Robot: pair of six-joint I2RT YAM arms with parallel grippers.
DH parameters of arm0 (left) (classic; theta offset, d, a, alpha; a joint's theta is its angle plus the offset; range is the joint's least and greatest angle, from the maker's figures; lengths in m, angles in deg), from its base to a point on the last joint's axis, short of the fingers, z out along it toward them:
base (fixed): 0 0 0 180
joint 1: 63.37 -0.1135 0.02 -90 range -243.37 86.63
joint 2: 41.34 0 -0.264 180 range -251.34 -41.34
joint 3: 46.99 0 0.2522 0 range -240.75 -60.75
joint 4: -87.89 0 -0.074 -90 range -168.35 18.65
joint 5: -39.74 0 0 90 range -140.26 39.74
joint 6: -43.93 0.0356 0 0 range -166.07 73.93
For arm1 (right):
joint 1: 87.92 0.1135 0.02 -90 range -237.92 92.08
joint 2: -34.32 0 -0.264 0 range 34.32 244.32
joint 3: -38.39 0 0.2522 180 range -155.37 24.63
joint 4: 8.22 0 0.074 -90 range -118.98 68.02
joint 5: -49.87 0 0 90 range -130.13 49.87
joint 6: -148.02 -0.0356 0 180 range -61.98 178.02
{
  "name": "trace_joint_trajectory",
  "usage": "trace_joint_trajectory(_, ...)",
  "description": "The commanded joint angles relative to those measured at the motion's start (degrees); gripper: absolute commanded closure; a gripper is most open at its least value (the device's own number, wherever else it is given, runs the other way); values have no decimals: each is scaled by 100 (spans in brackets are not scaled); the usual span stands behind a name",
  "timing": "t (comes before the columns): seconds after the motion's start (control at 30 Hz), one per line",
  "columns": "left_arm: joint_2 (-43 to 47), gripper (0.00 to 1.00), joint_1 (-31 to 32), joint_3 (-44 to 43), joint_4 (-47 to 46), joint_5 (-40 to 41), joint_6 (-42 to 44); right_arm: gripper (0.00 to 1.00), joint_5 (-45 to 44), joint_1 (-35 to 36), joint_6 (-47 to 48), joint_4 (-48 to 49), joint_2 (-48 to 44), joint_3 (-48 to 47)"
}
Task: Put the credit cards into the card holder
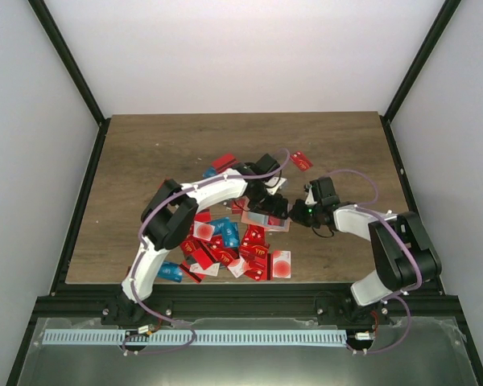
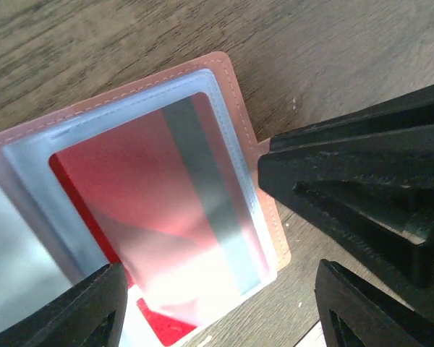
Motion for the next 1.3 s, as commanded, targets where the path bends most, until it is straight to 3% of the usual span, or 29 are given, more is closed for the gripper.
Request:
trace_joint_trajectory(0.0,563,29,23,163,-4,291,51,85,-48,2,141,-215,-319,-196)
trace_joint_trajectory(0.1,780,38,17,315,-61,490,129,83,40,-16,149,-245,-464,-168)
trace_joint_trajectory(0.37,726,80,-9,609,-242,819,252,78,897,-157,18,-103,-604,-111)
trace_joint_trajectory(0.5,607,92,-8,610,-284,900,267,78,1099,-160,-69,-15,-605,-117)
trace_joint_trajectory(0.97,161,96,-9,584,-425,724,296,77,1321,-188,-223,212,-340,-95)
trace_joint_trajectory(1.27,81,96,-12,795,-498,888,252,68,1114,-254,-164,171,-219,-63)
